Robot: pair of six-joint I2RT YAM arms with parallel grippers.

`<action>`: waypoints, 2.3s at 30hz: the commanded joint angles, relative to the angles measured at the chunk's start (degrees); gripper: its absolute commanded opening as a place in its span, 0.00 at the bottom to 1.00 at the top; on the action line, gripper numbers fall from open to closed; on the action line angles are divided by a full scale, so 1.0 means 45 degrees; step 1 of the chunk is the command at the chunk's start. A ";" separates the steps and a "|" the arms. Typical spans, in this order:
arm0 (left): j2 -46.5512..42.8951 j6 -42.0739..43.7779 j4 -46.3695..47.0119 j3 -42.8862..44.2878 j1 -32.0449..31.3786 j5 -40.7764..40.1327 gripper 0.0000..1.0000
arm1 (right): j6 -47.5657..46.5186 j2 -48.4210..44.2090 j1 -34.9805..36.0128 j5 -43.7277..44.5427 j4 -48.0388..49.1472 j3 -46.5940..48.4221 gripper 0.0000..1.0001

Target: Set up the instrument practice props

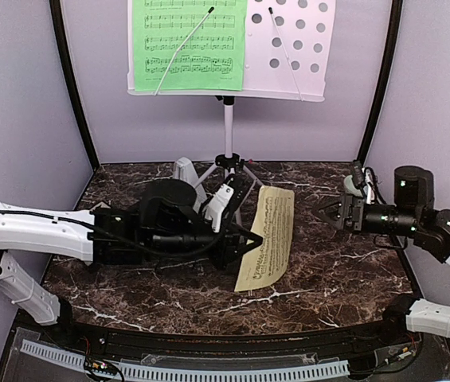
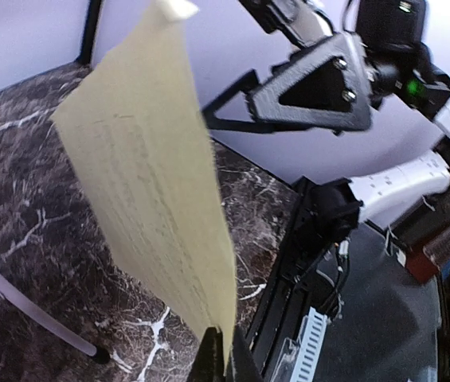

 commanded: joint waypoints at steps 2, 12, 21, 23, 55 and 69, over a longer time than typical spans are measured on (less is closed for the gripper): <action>-0.0949 0.4828 -0.4099 0.1327 0.0574 0.3918 0.00 | -0.2331 0.0714 0.0063 -0.2006 0.0716 0.2173 0.97; -0.0966 0.7012 -0.8267 0.3672 0.0735 0.6013 0.00 | -0.5882 0.2365 0.1008 -0.3456 -0.3094 0.6071 0.88; -0.0773 0.7314 -0.9633 0.4954 0.0733 0.7446 0.00 | -0.6230 0.1934 0.1552 -0.4937 -0.3312 0.5595 0.87; -0.0792 0.7261 -0.9667 0.5048 0.0734 0.7711 0.00 | -0.6504 0.2024 0.1645 -0.5030 -0.3578 0.5650 0.86; 0.0738 1.1889 -1.3857 0.8614 -0.0942 0.4477 0.00 | -1.0914 0.5226 0.5599 -0.2667 -0.4503 0.6405 0.83; 0.1065 1.2820 -1.5092 0.9210 -0.1041 0.3989 0.00 | -1.0858 0.4131 0.6173 -0.1193 -0.4774 0.6834 0.87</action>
